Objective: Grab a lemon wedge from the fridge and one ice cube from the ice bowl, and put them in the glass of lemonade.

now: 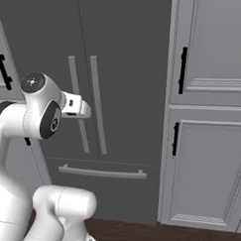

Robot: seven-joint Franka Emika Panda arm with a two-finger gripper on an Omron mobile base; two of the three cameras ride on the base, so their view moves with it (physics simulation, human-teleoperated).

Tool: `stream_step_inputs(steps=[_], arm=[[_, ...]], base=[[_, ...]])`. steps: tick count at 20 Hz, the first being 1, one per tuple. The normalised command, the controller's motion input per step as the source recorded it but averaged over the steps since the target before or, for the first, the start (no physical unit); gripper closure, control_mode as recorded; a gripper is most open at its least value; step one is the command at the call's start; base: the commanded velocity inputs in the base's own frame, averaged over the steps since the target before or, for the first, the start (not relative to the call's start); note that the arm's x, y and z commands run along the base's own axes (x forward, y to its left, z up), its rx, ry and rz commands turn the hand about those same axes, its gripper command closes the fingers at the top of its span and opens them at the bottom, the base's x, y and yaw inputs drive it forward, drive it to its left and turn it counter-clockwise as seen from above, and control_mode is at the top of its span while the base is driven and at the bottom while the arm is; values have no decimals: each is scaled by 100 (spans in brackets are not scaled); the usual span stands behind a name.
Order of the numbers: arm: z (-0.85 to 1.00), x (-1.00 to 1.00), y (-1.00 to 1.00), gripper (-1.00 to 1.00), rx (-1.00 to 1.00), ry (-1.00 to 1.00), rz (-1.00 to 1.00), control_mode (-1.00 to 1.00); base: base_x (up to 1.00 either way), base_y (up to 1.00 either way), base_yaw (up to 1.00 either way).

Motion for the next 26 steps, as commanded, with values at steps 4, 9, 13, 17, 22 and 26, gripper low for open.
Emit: stream_step_inputs(steps=[4,9,13,17,22,26], arm=[[0,0,0,-100,0,0,0,100],[0,0,0,-100,0,0,0,100],[0,0,0,-100,0,0,0,100],[1,0,0,-100,0,-9,2,-100],[26,-4,1,-100,0,-27,4,-100],[19,50,17,-100,0,-6,0,-100]], base=[[-36,-7,-8],[-54,0,-1],[-7,0,0],[0,0,0],[0,0,0],[0,0,0]])
